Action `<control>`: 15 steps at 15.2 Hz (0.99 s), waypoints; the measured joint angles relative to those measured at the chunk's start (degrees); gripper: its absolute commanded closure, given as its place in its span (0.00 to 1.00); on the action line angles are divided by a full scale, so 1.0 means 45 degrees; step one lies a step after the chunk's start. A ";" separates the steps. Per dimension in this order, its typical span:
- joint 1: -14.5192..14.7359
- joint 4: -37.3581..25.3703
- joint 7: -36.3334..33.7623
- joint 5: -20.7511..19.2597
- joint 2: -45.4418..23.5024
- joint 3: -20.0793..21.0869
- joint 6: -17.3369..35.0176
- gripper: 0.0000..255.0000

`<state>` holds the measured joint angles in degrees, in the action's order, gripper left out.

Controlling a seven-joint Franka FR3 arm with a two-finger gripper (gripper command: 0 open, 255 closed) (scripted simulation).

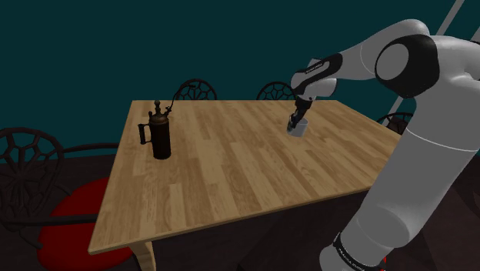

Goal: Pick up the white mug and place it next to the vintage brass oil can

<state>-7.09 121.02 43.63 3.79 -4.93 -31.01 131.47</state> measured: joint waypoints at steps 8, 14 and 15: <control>0.0072 -0.0705 -0.0348 -0.0491 0.0672 -0.0023 -0.1270 1.00; 0.0115 -0.1401 -0.0535 -0.0720 0.1010 0.0003 -0.2255 1.00; 0.0111 -0.1549 -0.0537 -0.0747 0.1056 -0.0002 -0.2441 1.00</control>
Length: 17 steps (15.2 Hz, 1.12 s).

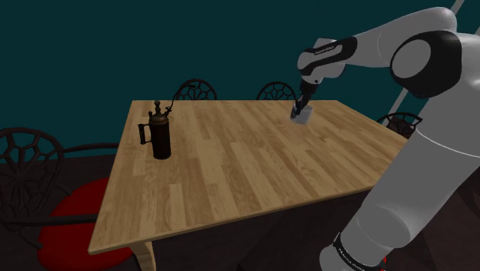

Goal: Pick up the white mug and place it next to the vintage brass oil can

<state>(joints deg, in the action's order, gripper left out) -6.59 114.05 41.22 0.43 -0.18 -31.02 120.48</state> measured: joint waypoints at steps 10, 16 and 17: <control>0.0035 -0.1319 -0.0163 -0.0239 0.0399 0.0042 -0.1661 1.00; 0.0045 -0.2281 -0.0182 -0.0270 0.0462 0.0055 -0.2678 1.00; 0.0040 -0.2427 -0.0174 -0.0282 0.0486 0.0051 -0.2844 1.00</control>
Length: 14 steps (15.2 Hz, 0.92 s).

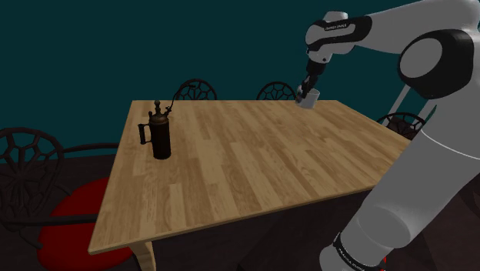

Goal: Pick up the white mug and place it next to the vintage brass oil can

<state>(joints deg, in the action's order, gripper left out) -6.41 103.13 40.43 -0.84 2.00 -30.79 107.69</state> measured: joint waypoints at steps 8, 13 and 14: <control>-0.0002 -0.1573 0.0043 0.0097 -0.0175 -0.0009 -0.1421 1.00; -0.0018 -0.2651 0.0089 0.0202 -0.0370 -0.0030 -0.2331 1.00; -0.0032 -0.2860 0.0119 0.0228 -0.0414 -0.0044 -0.2503 1.00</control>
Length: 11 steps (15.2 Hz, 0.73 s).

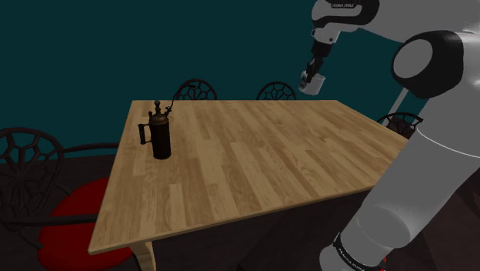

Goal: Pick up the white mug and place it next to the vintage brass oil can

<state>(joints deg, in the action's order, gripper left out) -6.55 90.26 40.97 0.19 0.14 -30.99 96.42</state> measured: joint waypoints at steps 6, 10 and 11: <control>-0.0118 -0.1566 0.0191 0.0273 -0.0479 -0.0106 -0.1159 1.00; -0.0180 -0.2537 0.0248 0.0418 -0.0732 -0.0147 -0.1917 1.00; -0.0234 -0.2909 0.0309 0.0510 -0.0887 -0.0183 -0.2157 1.00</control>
<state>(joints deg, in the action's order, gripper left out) -7.61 77.17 42.36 2.48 -3.85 -31.81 86.72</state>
